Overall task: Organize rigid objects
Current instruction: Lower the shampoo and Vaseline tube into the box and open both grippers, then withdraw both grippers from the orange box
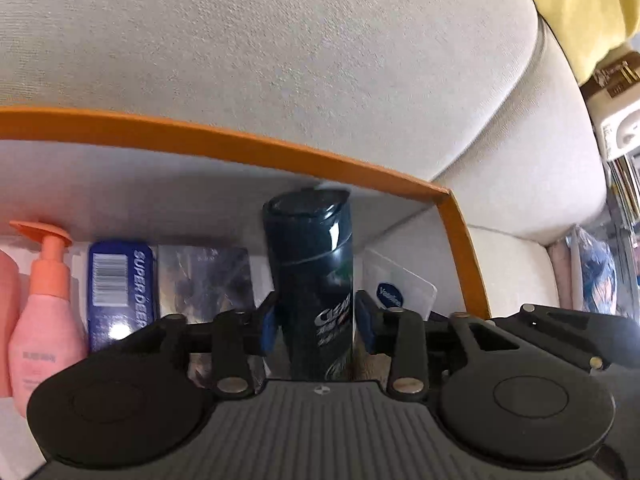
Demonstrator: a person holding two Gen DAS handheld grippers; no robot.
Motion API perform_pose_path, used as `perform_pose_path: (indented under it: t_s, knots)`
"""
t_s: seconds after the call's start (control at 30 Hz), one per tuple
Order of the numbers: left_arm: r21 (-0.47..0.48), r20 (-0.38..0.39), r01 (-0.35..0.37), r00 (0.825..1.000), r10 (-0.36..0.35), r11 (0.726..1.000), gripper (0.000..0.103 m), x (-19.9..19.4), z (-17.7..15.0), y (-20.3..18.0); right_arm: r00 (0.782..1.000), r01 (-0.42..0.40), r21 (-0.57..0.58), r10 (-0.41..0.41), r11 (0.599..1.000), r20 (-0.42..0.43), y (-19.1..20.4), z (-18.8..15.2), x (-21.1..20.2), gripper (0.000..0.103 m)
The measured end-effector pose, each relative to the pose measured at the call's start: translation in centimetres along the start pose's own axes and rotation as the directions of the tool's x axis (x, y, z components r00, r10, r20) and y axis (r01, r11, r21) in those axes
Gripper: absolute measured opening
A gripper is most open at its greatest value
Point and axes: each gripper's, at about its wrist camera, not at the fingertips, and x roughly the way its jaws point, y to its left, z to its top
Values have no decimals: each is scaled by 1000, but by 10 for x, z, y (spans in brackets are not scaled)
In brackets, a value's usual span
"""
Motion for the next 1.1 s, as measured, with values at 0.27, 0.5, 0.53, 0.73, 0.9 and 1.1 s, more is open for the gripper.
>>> perform_pose_path:
  t_s: [0.27, 0.5, 0.53, 0.73, 0.9, 1.1]
  knots:
    - [35, 64, -58, 996, 55, 998, 58, -25, -2, 6, 994, 68, -47, -64, 997, 84, 8, -4, 8, 14]
    - [79, 76, -68, 995, 62, 995, 23, -45, -12, 2, 988, 95, -67, -86, 993, 129, 8, -9, -6, 20]
    - [88, 69, -76, 995, 70, 993, 23, -43, -10, 0, 988, 96, -75, -85, 993, 130, 3, -16, -9, 20]
    - [99, 16, -132, 991, 131, 986, 18, -22, -15, -8, 993, 57, -73, -49, 996, 107, -17, -28, -23, 20]
    - [50, 1, -63, 998, 64, 997, 16, -8, -13, -5, 994, 51, -77, -43, 996, 98, -1, -24, -11, 19]
    - [110, 13, -102, 995, 101, 989, 16, -1, -5, -21, 996, 31, -79, -25, 996, 81, 3, -26, -13, 19]
